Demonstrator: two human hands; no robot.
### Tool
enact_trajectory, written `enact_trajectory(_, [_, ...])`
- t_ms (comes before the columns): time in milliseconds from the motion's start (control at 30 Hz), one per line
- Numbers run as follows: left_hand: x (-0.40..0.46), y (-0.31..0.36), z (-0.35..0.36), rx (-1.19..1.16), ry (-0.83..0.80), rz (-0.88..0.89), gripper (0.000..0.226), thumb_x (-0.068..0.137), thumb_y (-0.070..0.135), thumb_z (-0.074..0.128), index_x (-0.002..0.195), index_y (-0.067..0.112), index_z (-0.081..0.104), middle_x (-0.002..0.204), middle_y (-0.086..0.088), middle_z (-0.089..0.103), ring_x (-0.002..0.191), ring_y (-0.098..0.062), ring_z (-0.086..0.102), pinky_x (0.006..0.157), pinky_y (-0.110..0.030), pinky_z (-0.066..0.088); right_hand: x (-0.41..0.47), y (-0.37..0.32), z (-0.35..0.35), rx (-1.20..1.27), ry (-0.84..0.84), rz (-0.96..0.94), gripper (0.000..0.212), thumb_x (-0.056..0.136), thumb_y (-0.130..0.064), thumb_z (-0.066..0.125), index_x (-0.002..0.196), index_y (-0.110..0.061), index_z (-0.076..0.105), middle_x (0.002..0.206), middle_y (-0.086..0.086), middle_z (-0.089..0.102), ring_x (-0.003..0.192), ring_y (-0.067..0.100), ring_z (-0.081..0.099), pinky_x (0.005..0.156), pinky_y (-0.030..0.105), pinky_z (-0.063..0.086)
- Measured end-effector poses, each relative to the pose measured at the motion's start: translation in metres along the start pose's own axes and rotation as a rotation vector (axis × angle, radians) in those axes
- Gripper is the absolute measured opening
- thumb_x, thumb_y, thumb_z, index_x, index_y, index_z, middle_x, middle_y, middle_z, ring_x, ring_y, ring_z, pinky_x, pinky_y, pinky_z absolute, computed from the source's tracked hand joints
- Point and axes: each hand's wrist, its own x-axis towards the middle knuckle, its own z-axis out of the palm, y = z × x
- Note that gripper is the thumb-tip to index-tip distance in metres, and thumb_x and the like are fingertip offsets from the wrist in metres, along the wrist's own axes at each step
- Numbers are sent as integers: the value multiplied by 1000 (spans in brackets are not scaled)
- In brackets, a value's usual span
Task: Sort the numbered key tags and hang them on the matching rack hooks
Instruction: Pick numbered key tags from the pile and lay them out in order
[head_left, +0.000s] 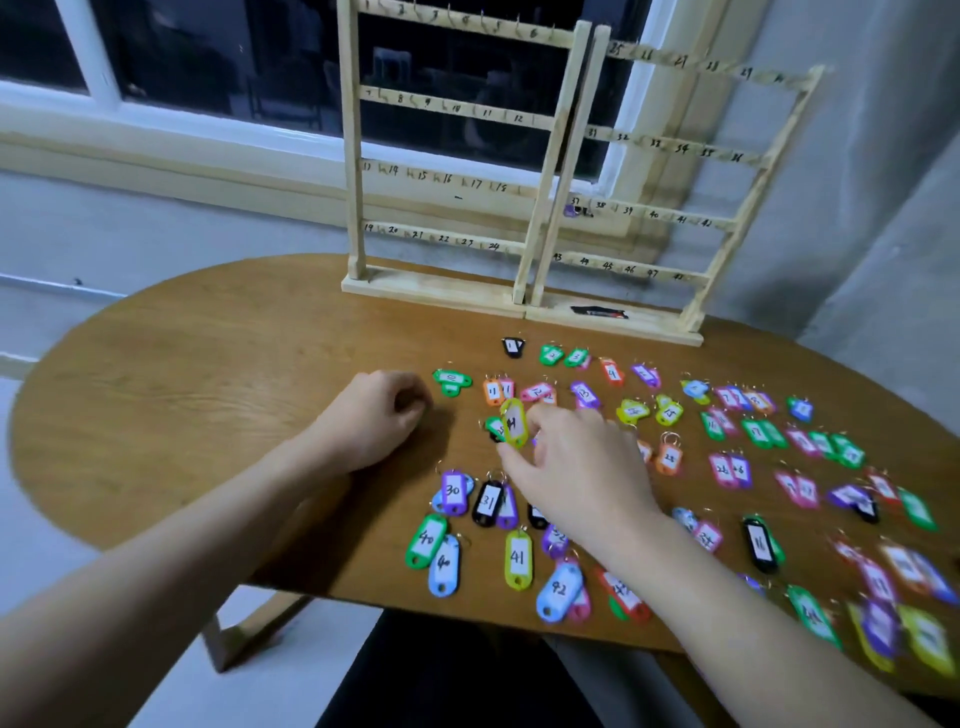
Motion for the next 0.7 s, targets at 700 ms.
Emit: enact_trajectory(700, [-82,86,-6,-270,-329,282,24,100,38,59,98,20,74,85,7,69,80,-12,61,70,-20,46,-85,-3,-21,-9,-214,37,44,97,-58,50,70,-25,39,72,-6,56,75,15,54,57,32,38])
